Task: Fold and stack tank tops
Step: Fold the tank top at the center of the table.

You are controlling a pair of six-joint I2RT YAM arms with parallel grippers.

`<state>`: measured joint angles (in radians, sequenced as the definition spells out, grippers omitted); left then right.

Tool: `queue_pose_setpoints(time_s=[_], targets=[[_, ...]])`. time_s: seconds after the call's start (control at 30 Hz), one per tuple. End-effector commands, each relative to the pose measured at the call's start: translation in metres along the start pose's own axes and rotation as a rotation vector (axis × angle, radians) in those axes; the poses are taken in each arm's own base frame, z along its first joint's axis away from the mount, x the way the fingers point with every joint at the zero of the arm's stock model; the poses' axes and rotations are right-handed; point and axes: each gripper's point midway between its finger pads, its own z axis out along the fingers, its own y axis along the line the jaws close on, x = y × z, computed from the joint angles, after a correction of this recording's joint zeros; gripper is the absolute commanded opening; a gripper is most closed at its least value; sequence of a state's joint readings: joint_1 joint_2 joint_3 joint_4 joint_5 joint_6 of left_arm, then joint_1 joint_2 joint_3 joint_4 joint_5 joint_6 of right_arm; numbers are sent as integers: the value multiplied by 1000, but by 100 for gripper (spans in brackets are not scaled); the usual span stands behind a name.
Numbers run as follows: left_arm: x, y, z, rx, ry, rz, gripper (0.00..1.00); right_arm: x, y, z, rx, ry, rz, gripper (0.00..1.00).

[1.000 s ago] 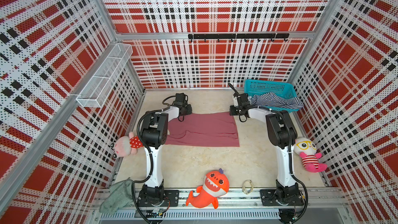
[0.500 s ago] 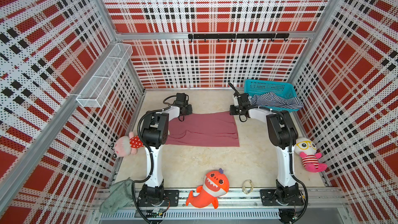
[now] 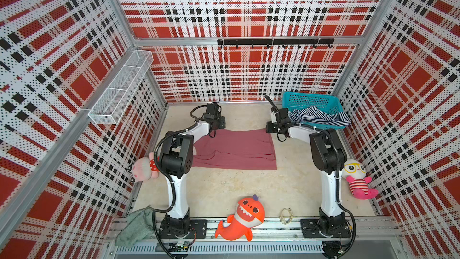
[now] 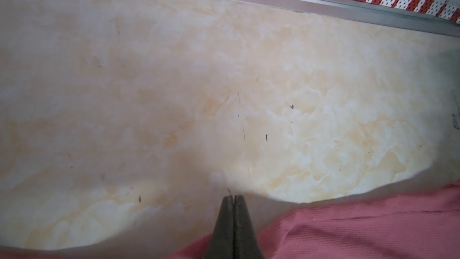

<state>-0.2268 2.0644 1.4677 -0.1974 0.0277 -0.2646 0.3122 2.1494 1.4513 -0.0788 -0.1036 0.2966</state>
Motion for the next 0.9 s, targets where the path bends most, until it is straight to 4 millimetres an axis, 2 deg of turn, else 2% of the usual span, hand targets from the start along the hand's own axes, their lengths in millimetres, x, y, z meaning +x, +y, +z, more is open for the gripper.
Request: queue_pose_setpoints(time_s=[0.0,0.27,0.5,0.7,0.87], targets=[[-7,12,-10,3,-28,-40,0,-28,14,-29,-45,-111,-39,0],[-3,25,-20,-11,-61,-62,0,-37,26,-60,-92,-178,-87,0],[0,30,-25,-8,-74,-78,0,-43,31,-73,-104,-199,-129,0],[-3,30,-43,0,-119,-85,0,-32,41,-87,-162,-220,-219,0],[5,31,-56,2,-134,-95,0,-16,44,-97,-189,-209,-275,0]])
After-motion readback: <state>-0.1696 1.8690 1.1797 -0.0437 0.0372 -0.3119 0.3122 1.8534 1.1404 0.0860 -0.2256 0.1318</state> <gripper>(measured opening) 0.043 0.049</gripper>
